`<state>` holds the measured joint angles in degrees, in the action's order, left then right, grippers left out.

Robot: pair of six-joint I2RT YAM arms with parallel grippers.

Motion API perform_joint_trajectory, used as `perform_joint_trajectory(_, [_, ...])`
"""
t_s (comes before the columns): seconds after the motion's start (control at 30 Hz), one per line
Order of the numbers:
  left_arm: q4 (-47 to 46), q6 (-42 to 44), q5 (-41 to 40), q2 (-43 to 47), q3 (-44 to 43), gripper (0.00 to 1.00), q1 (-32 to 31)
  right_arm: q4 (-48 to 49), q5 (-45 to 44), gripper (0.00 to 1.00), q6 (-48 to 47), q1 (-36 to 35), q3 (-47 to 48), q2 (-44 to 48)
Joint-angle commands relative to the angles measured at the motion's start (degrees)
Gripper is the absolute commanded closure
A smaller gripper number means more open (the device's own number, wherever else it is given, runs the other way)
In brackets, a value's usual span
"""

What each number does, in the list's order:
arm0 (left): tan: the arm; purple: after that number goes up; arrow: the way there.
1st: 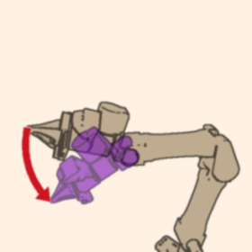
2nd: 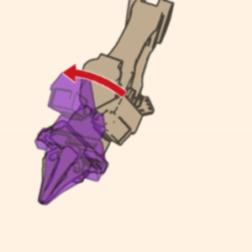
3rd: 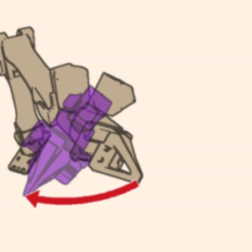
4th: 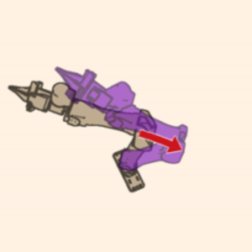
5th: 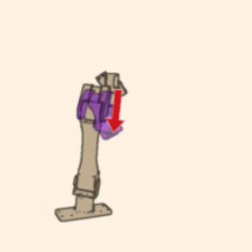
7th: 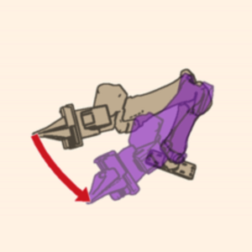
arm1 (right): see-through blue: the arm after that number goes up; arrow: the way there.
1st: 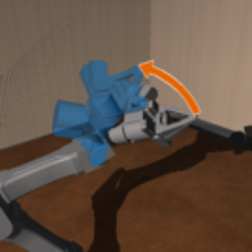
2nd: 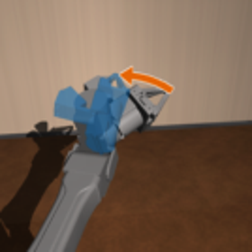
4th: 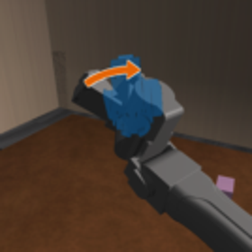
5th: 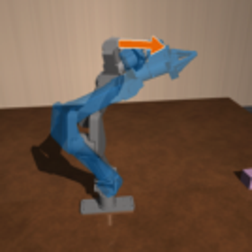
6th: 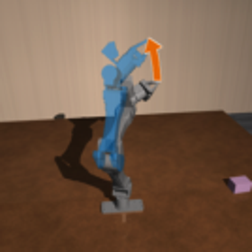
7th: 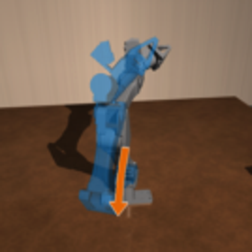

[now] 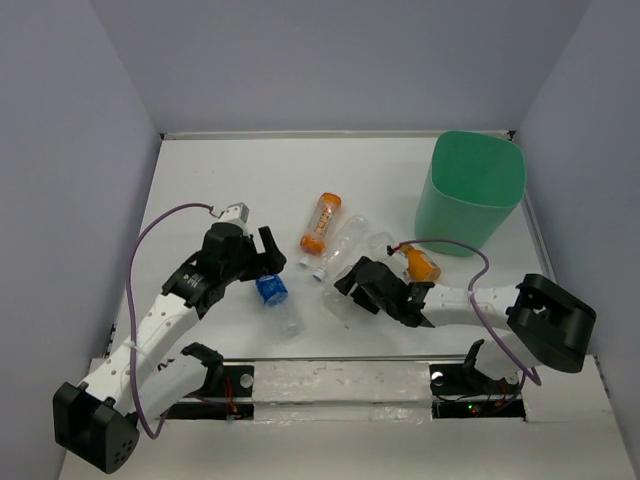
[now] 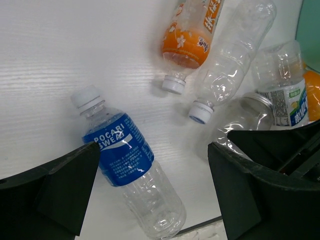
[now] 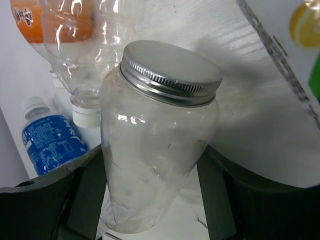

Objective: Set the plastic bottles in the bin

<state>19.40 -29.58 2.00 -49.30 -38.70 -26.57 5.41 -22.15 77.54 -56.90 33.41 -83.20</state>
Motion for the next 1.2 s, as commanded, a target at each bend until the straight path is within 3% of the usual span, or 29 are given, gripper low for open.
perform_joint_trajectory(0.0, [6.26, -3.63, -1.38, 0.17, -2.43, 0.01, -0.06, -5.58, -2.72, 0.68, -3.96, -2.94, 0.34, 7.32])
perform_joint_trajectory(0.07, [8.63, -4.25, -4.45, -0.71, -3.57, 0.01, -0.06, -9.53, -2.72, 0.72, -5.90, -4.09, 1.39, 10.58])
perform_joint_trajectory(0.2, [11.10, -4.34, -5.87, -2.99, -3.49, 0.01, -0.06, -14.44, 2.37, 0.76, -21.58, -4.62, 7.09, 19.29])
perform_joint_trajectory(0.23, [10.84, -5.30, -5.78, -3.08, -3.05, 0.01, -0.15, -16.90, 2.12, 0.76, -24.51, -4.62, 12.68, 21.65])
perform_joint_trajectory(0.3, [9.96, -6.80, -6.30, -3.17, -1.56, 0.01, -0.15, -22.45, 0.45, 0.76, -33.38, -4.62, 18.86, 23.51])
perform_joint_trajectory(0.4, [8.04, -8.38, -6.92, -3.35, 0.63, 0.01, -0.06, -27.27, -9.64, 0.76, -46.62, -3.49, 31.16, 25.19])
perform_joint_trajectory(0.5, [6.62, -7.78, -5.43, -4.92, 1.00, 0.01, -0.15, -29.84, -11.08, 0.77, -55.72, 7.30, 42.24, 24.14])
perform_joint_trajectory(0.53, [6.27, -7.42, -4.99, -5.37, 0.91, 0.01, -0.15, -30.02, -6.98, 0.77, -57.39, 15.51, 44.35, 23.79])
perform_joint_trajectory(0.7, [4.68, -6.89, -3.41, -9.14, 1.35, 0.01, -0.15, -33.79, -8.52, 0.79, -63.81, 30.78, 53.76, 18.62])
perform_joint_trajectory(0.87, [3.28, -6.72, -3.40, -12.31, 1.78, 0.01, -0.15, -34.50, -3.18, 0.79, -65.06, 45.70, 53.08, 15.45])
perform_joint_trajectory(1.0, [2.58, -6.80, -4.37, -14.59, 2.13, 0.01, -0.24, -34.59, 1.41, 0.78, -64.88, 49.87, 50.27, 12.63])
perform_joint_trajectory(1.1, [1.96, -6.89, -4.20, -16.96, 2.22, 0.01, -0.15, -34.59, 1.85, 0.54, -65.06, 50.49, 49.30, 12.18])
perform_joint_trajectory(1.13, [1.87, -6.98, -4.37, -17.58, 2.22, 0.01, -0.24, -34.59, 2.11, 0.39, -64.80, 50.49, 48.69, 12.27])
perform_joint_trajectory(1.17, [1.87, -7.07, -4.63, -18.63, 2.05, 0.01, -0.15, -34.59, 2.46, 0.16, -64.45, 50.49, 48.42, 13.14])
